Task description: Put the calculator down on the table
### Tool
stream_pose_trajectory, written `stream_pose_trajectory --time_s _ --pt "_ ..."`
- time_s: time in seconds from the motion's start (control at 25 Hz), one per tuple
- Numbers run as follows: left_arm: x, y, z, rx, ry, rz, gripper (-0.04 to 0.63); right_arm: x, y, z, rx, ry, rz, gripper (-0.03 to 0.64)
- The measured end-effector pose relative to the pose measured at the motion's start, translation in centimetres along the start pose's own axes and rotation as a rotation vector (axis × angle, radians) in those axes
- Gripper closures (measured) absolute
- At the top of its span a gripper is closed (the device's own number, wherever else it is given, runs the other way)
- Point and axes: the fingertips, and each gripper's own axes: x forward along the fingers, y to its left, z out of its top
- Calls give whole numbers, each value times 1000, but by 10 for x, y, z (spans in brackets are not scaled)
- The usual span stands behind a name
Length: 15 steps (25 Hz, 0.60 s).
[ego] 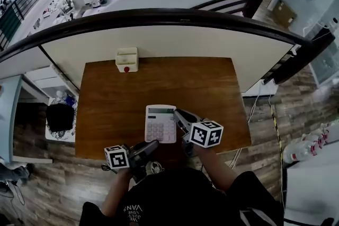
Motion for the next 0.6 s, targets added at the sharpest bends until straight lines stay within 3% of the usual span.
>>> stream_pose_trajectory --time_s 0.32,0.6 --pt "13 15 28 -3 48 -59 502 17 -14 19 -13 -22 -80 569" --pt "38 36 62 -4 41 -49 502 51 -38 46 -40 7 -76 569"
